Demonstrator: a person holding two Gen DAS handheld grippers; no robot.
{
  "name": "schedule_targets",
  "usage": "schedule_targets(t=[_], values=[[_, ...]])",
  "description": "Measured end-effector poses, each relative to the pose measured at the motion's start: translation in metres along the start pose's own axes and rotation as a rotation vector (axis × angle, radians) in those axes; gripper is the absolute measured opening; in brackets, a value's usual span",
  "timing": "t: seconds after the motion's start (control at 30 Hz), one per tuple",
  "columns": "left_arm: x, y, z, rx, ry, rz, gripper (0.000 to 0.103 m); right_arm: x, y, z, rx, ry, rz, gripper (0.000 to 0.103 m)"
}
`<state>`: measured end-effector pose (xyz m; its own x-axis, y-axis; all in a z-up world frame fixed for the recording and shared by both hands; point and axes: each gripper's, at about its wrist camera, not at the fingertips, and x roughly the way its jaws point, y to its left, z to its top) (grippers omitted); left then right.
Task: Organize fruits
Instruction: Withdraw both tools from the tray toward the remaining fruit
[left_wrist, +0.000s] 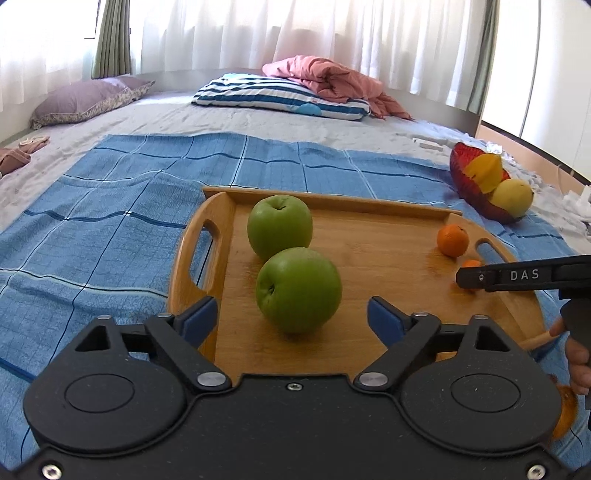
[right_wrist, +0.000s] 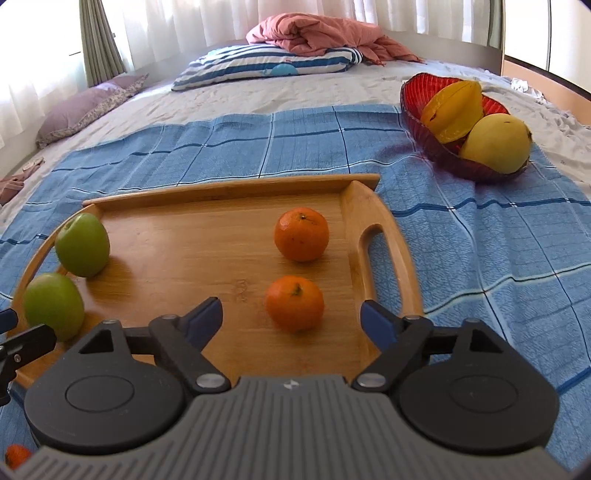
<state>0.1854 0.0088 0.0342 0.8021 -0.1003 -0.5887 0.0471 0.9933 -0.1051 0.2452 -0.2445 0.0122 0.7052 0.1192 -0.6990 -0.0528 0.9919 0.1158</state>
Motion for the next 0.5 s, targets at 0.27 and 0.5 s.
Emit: schedule_targets(t=[0.27, 0.5], values=[[-0.040, -0.004, -0.023, 0.002, -0.087, -0.066, 0.098, -0.044, -0.003, -0.031, -0.040, -0.109, 0.021, 0.099], [-0.061, -0.009, -0.040, 0.008, -0.108, -0.082, 0.098, -0.081, -0.002, -0.061, -0.072, -0.233, 0.006, 0.103]])
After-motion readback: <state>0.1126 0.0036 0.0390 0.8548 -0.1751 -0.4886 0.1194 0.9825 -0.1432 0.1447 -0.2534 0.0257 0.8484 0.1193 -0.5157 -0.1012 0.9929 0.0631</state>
